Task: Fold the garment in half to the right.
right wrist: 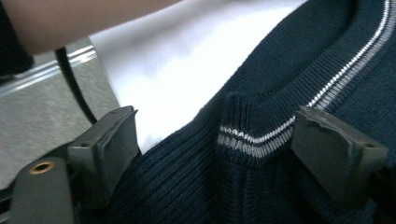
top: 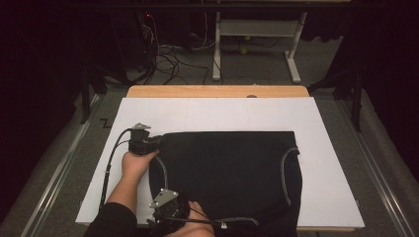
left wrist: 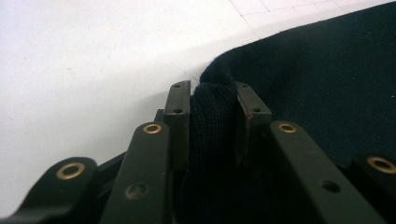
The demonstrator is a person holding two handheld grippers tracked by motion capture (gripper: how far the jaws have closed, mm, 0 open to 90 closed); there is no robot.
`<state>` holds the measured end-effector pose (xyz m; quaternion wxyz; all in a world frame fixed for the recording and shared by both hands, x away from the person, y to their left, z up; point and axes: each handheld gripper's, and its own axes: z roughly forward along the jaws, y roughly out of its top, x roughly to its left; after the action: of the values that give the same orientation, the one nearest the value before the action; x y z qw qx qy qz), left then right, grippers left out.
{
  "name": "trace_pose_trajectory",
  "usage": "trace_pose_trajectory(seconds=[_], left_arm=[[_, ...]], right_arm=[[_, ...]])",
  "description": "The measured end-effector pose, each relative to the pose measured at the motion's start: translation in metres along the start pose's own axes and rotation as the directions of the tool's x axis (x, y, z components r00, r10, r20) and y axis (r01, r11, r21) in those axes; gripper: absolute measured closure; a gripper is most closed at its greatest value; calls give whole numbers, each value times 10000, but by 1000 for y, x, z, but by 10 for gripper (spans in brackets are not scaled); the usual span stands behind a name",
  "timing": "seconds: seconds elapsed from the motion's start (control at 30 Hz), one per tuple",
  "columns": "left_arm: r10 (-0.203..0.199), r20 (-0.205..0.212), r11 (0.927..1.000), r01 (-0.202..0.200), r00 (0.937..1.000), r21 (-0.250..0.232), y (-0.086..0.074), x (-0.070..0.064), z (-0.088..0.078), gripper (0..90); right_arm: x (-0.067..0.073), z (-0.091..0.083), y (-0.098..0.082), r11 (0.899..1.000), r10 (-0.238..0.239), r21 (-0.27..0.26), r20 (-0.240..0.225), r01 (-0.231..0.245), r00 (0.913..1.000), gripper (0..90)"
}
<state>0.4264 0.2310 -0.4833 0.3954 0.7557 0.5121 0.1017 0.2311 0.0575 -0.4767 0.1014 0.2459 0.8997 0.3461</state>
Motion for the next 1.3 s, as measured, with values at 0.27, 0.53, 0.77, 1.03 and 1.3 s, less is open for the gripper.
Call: trace_pose_trajectory(seconds=[0.27,0.53,0.77,1.03,1.3], left_arm=[[-62,50,10000,62,10000,-19,0,1,0,674],[-66,41,10000,66,10000,-10,0,1,0,675],[-67,35,10000,67,10000,0,0,1,0,675],[-15,-38,10000,15,10000,4,0,0,0,675],[-148,-5,9999,148,9999,-29,0,1,0,675]], right_arm=[[-1,-3,-3,9996,-254,109,687,247,9973,364],[-5,-8,-7,9977,-673,67,795,669,9946,581],[-8,-11,-7,9951,-988,177,831,976,9916,738],[-9,-14,-8,9950,-984,-117,825,997,9917,775],[-7,-29,-6,9890,-1009,-974,1089,1117,9889,779]])
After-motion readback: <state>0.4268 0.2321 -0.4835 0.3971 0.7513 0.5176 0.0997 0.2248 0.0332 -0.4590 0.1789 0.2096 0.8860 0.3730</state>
